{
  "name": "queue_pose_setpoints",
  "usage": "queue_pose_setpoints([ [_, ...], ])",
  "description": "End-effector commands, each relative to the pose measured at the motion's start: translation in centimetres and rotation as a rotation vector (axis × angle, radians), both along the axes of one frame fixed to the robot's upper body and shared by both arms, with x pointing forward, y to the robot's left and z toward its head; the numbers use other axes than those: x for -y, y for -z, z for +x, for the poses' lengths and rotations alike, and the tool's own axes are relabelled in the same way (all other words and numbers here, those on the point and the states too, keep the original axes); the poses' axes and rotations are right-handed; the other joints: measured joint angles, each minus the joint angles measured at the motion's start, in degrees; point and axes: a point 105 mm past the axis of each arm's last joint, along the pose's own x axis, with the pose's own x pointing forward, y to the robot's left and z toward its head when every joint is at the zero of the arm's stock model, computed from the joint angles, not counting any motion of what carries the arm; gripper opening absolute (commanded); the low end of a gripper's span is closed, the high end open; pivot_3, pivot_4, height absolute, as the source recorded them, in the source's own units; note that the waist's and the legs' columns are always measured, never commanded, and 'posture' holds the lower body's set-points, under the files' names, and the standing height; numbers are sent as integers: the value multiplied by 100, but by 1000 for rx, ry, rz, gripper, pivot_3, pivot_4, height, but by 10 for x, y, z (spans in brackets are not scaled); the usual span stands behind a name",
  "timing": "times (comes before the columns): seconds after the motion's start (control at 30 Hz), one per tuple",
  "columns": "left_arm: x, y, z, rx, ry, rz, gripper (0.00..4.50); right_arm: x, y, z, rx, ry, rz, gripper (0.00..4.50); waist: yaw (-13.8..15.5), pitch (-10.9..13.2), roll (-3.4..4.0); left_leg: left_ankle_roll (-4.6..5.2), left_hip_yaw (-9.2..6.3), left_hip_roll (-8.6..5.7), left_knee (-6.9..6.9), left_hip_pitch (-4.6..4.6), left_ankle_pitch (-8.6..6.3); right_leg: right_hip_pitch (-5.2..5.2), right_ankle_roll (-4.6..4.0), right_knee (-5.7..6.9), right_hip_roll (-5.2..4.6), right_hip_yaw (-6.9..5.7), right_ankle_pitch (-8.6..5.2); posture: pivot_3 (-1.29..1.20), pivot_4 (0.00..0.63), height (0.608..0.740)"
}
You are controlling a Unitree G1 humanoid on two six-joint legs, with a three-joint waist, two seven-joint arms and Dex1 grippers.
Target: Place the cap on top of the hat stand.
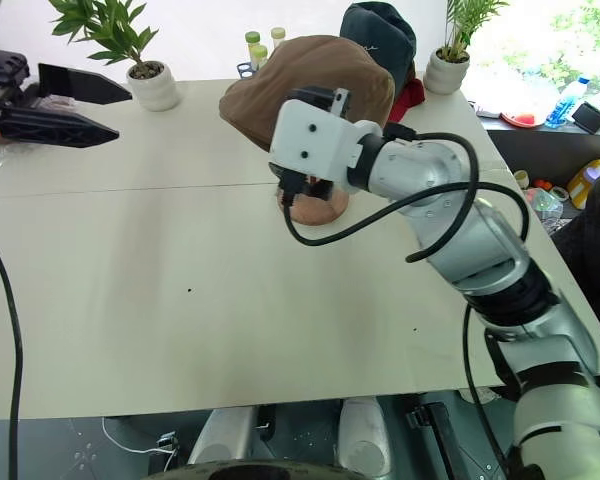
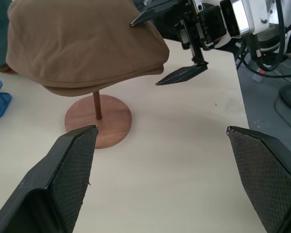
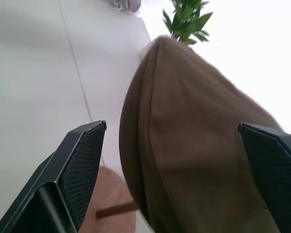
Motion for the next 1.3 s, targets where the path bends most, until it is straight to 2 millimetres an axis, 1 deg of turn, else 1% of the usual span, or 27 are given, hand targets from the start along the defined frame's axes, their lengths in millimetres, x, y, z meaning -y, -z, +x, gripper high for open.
queue_pose_setpoints([
  [0.03,3,-15,-3,62,25,-9,4442,-7,-18,-2,139,-8,-16,4500,1,1,-2,0,0,0,0,0,0,0,0,0,0,0,0,0,150,728],
  [0.17,4,-16,-3,68,35,-7,4442,-13,-21,3,235,-9,-48,4500,5,1,-5,0,0,-1,2,0,0,1,1,-2,0,1,-2,0,150,728],
  [0.27,4,-16,-3,75,33,-4,4500,-14,-23,5,277,-13,-54,3663,-3,1,-5,0,0,0,1,1,0,0,0,-1,0,1,-1,0,150,728],
  [0.43,3,-18,-2,89,29,-6,4500,-14,-24,10,316,-8,-79,978,-1,1,-6,0,0,0,1,1,0,1,0,1,1,1,0,0,150,728],
  [0.5,2,-18,-3,92,29,-5,4500,-13,-25,11,325,-3,-79,74,0,1,-6,0,0,0,2,1,0,2,0,0,1,1,0,0,150,728],
  [0.6,2,-18,-2,95,28,-4,4500,-6,-28,10,346,2,-77,74,0,1,-6,0,0,0,1,1,0,1,0,1,1,1,0,0,150,728],
  [0.77,1,-16,-1,100,24,-2,4500,12,-36,5,410,4,-68,74,26,1,-7,0,0,-1,2,1,0,4,1,0,1,1,-1,0,150,728],
  [0.87,1,-15,1,102,24,-4,4500,25,-49,-1,501,-4,-27,74,21,2,-8,0,0,-1,4,1,0,5,0,0,1,1,-1,0,150,728],
  [1.03,0,-15,2,110,19,-6,4500,38,-70,-11,623,-46,83,74,4,2,-8,0,0,-1,2,4,0,5,1,0,1,1,0,0,150,728],
  [1.13,0,-16,1,115,18,-6,4500,35,-72,-12,637,-77,98,74,-1,3,-9,0,0,0,2,4,1,5,2,1,2,1,0,0,150,728],
  [1.23,0,-20,1,125,18,-12,4500,25,-73,-14,653,-118,108,74,-10,3,-9,0,0,0,2,6,1,6,1,1,2,2,0,0,150,728],
  [1.3,0,-20,1,127,16,-15,4500,18,-74,-16,712,-138,87,74,-11,3,-8,0,0,0,2,6,1,6,1,3,2,2,0,0,150,728],
])
